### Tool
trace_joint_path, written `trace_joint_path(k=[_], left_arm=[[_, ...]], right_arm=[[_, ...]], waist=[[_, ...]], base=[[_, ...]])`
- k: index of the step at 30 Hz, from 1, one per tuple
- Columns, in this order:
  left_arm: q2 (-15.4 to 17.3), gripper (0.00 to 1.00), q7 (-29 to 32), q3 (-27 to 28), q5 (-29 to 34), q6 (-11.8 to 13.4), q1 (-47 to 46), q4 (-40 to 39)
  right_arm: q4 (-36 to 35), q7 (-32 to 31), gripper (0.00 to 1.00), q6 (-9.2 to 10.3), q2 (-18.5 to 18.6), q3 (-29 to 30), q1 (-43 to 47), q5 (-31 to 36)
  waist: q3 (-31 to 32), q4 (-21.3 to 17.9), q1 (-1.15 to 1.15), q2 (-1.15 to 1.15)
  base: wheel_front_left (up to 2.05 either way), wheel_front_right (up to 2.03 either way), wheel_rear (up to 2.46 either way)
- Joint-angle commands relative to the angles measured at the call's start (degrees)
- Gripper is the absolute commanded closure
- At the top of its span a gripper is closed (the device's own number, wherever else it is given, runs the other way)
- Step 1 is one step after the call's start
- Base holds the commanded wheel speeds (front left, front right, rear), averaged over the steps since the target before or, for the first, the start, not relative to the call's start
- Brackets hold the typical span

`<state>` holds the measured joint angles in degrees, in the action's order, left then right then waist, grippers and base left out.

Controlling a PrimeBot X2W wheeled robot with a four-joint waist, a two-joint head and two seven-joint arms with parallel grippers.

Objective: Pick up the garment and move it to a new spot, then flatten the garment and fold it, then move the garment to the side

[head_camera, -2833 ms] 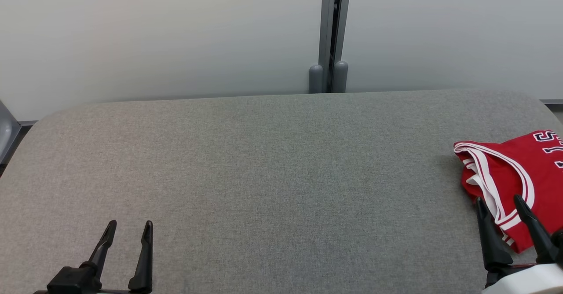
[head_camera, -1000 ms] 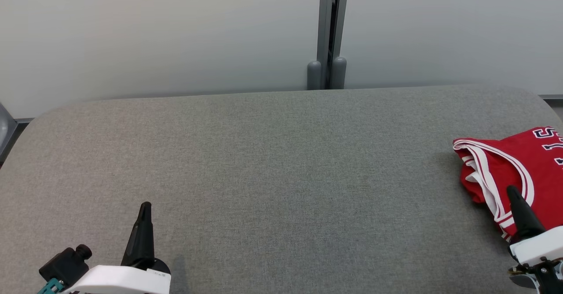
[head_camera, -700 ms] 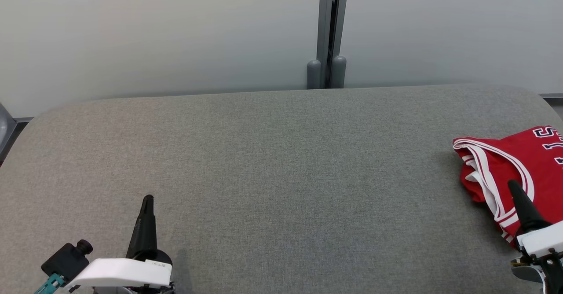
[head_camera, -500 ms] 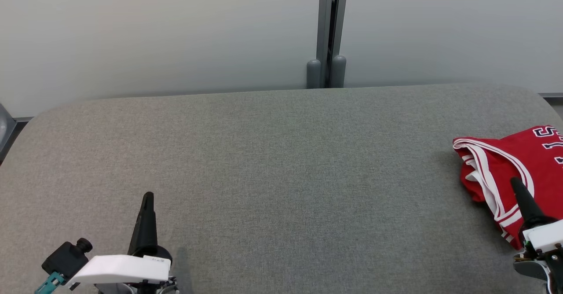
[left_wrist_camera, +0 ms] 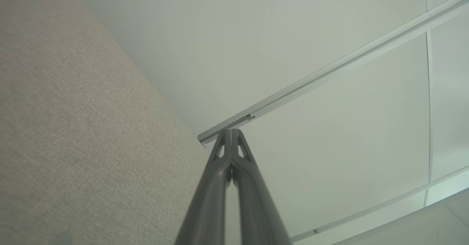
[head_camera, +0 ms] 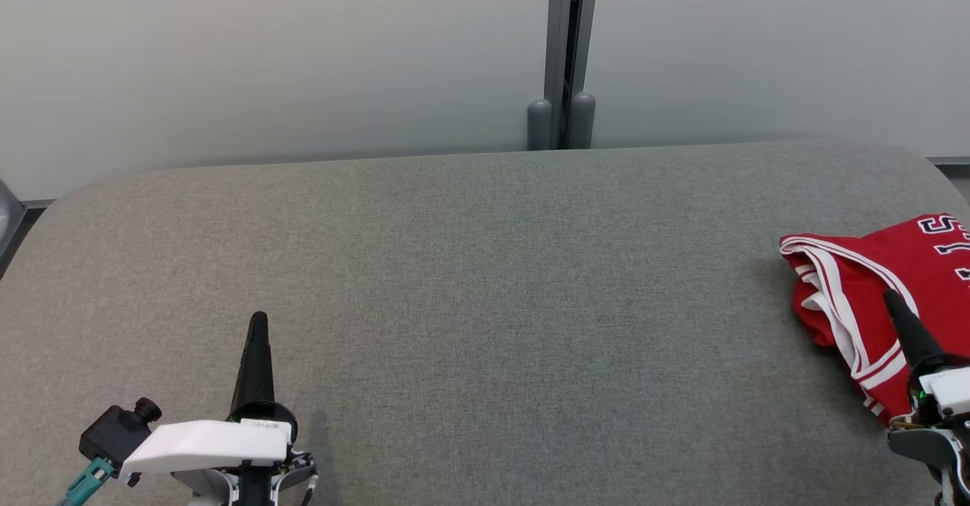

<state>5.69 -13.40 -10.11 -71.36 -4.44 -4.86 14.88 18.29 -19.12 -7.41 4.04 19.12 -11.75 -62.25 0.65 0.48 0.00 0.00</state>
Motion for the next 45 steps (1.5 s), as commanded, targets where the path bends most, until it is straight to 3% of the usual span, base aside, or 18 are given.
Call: trace_joint_path(k=[1, 45], left_arm=[[0.0, 1.00, -0.3, 0.0, -1.9, -0.4, -1.9, -0.1], [-2.3, 1.00, -1.4, -1.4, -20.7, -2.8, -7.4, 3.7]], right_arm=[[0.6, -0.6, 1.00, -0.11, 0.8, 0.5, -1.7, -2.0], [10.2, -5.3, 1.00, -0.14, 2.2, 3.8, -9.2, -21.9]], waist=[[0.0, 0.0, 0.00, 0.00], [-0.8, -0.3, 0.00, 0.00]], base=[[0.00, 0.00, 0.00], [0.00, 0.00, 0.00]])
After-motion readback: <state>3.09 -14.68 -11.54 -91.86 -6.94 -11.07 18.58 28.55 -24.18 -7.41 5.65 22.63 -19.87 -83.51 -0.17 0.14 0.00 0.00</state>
